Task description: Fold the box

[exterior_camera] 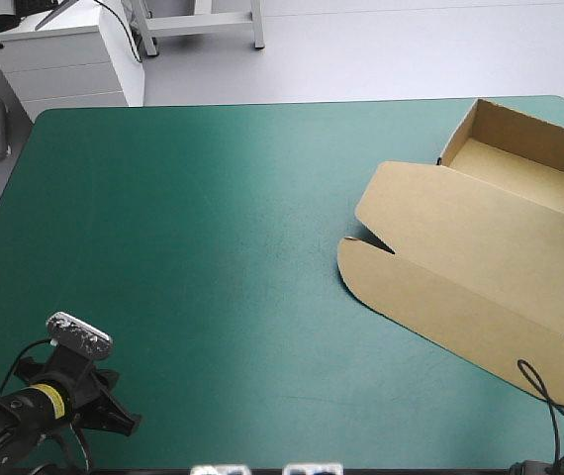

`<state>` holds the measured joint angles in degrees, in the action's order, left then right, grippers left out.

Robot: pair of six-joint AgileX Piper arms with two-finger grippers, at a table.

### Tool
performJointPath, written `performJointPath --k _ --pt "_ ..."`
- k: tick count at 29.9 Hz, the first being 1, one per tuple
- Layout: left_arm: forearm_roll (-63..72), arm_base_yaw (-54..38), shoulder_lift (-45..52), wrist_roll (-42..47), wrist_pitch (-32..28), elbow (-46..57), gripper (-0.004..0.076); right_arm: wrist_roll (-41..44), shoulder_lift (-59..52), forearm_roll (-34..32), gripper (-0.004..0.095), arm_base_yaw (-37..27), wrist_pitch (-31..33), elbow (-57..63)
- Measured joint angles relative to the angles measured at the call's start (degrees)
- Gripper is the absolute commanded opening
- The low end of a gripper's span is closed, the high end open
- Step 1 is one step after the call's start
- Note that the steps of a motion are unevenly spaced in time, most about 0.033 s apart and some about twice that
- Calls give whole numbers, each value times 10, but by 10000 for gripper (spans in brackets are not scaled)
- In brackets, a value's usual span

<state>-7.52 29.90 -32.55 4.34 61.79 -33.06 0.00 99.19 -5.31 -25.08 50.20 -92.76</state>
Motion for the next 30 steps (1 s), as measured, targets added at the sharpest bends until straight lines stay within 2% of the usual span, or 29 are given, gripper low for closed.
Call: performJointPath --k 4,9,11,14,23,30 --pt "1 0 0 -7 -1 0 -8 -12 -70 66 512 0 15 -1" --pt "2 0 0 -7 -5 0 -8 -115 -139 223 -9 3 67 -1" --pt "7 0 0 -7 -5 0 -8 -154 -161 257 7 16 92 -1" --pt "8 0 0 -7 -5 0 -8 -179 -190 262 1 54 117 -1" --pt "10 0 0 -7 -3 0 -8 -184 -259 207 1 185 189 0" --pt "10 0 0 -14 -3 0 -8 -180 -312 202 1 240 216 41"
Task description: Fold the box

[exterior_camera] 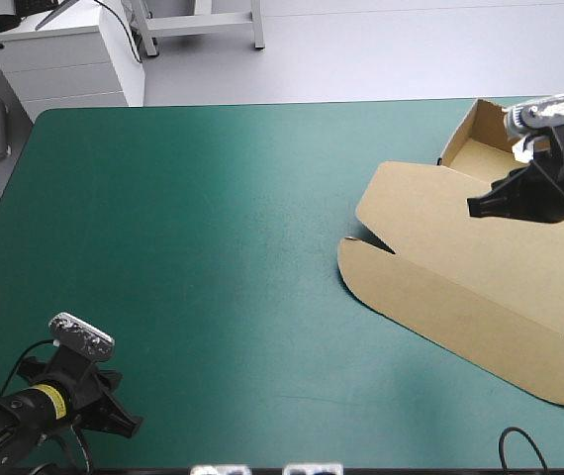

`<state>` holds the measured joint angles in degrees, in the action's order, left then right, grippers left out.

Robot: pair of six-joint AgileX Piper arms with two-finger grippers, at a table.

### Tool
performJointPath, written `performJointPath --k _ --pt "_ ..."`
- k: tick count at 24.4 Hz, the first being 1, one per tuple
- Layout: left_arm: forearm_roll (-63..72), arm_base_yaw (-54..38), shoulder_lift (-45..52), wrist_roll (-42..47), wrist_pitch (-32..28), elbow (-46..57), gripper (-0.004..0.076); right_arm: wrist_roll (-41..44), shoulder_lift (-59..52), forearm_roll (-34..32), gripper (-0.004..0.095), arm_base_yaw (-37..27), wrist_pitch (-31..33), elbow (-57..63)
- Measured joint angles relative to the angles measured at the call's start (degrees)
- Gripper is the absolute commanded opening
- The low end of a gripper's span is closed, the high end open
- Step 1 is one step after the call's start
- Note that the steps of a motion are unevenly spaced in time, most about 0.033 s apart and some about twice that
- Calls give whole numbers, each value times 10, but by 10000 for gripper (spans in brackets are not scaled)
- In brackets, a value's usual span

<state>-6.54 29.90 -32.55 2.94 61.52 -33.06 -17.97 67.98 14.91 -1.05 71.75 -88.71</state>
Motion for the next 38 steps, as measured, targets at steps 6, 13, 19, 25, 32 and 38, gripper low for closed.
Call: performJointPath --k 6,13,19,25,32,38 --pt "0 0 0 5 -5 0 -8 2 -89 -4 1 8 -9 113" --pt "0 0 0 14 -17 0 -8 2 -235 -5 0 8 -37 267" --pt "2 0 0 18 -33 0 -8 2 -420 -6 0 8 -44 428" --pt "2 0 27 17 -59 0 -8 2 -539 -5 0 8 -61 513" --pt "2 0 86 7 -67 48 -8 2 -588 -5 0 8 -104 568" --pt "2 0 107 5 -83 53 -8 2 -590 0 0 8 -120 596"
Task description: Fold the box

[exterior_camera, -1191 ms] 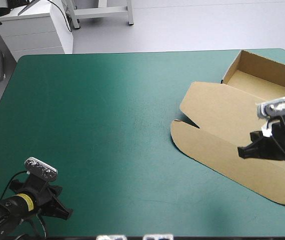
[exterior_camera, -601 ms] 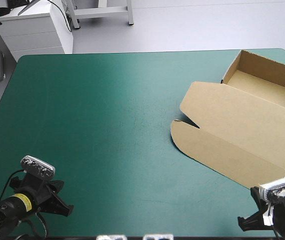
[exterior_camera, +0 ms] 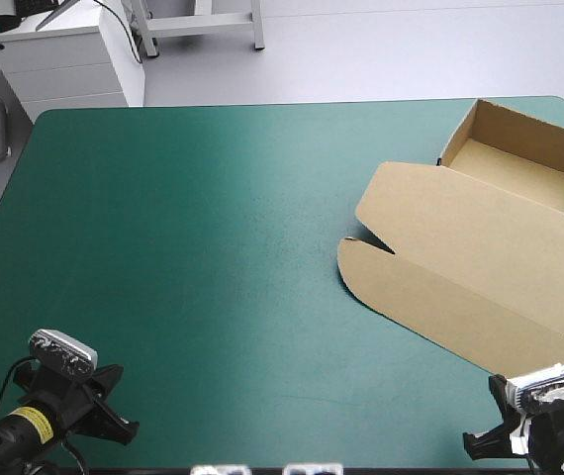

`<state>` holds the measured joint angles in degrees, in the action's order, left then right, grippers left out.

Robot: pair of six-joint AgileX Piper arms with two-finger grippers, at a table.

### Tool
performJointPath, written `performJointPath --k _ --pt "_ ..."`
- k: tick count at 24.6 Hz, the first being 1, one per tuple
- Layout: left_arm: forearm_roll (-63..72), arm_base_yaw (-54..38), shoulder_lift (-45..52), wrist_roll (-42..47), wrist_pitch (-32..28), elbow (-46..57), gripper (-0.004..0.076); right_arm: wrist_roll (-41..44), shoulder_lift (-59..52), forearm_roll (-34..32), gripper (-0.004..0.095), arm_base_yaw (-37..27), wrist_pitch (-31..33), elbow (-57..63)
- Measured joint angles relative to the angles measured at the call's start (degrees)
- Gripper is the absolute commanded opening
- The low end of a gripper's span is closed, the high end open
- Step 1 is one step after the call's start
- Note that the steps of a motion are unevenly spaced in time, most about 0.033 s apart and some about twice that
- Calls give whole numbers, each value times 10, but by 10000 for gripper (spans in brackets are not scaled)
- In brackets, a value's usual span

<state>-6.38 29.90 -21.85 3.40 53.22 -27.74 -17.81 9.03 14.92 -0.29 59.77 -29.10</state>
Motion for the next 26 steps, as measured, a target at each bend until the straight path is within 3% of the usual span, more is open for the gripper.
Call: performJointPath --k 26 --pt "0 0 2 9 2 1 -8 0 0 3 0 0 -9 3"
